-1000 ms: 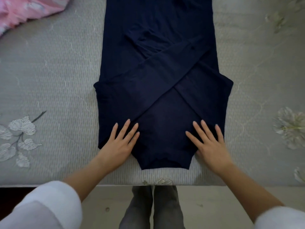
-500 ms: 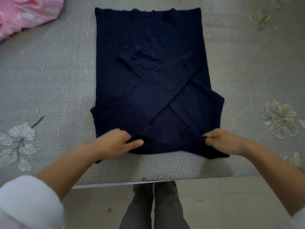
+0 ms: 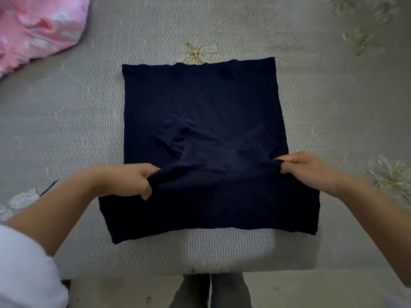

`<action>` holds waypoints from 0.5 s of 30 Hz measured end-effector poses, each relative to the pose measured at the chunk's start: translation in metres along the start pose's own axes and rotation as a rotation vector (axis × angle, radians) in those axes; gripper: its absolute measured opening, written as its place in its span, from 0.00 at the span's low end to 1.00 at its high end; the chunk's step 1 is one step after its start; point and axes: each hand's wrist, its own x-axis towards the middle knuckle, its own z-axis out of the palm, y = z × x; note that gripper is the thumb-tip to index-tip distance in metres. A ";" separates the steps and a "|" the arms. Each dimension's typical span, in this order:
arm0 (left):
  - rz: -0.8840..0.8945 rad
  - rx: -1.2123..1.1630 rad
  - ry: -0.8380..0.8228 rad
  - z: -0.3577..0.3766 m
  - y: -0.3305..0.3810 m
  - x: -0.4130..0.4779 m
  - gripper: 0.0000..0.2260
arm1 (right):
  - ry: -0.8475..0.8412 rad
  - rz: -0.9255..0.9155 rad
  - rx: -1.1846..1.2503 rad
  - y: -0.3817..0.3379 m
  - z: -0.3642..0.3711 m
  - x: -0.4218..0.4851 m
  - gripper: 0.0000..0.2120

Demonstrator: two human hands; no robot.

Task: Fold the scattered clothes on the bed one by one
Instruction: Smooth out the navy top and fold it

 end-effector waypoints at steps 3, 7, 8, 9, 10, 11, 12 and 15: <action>-0.009 -0.079 0.073 -0.045 0.009 0.006 0.22 | 0.055 -0.103 -0.012 -0.037 -0.023 0.031 0.20; -0.044 -0.042 0.317 -0.102 0.024 0.028 0.12 | 0.214 -0.195 -0.087 -0.078 -0.058 0.087 0.13; -0.049 0.002 0.388 -0.116 0.029 0.034 0.09 | 0.262 -0.218 -0.095 -0.087 -0.066 0.101 0.12; -0.051 0.054 0.470 -0.130 0.032 0.042 0.07 | 0.308 -0.248 -0.106 -0.095 -0.073 0.116 0.12; -0.043 0.095 0.566 -0.142 0.033 0.050 0.05 | 0.350 -0.278 -0.124 -0.101 -0.077 0.130 0.12; -0.021 0.129 0.678 -0.153 0.031 0.060 0.02 | 0.396 -0.300 -0.151 -0.106 -0.080 0.143 0.11; 0.004 0.156 0.807 -0.161 0.028 0.070 0.03 | 0.450 -0.311 -0.176 -0.108 -0.080 0.156 0.11; -0.021 0.084 1.084 -0.162 0.009 0.102 0.16 | 0.549 -0.263 -0.313 -0.095 -0.070 0.183 0.21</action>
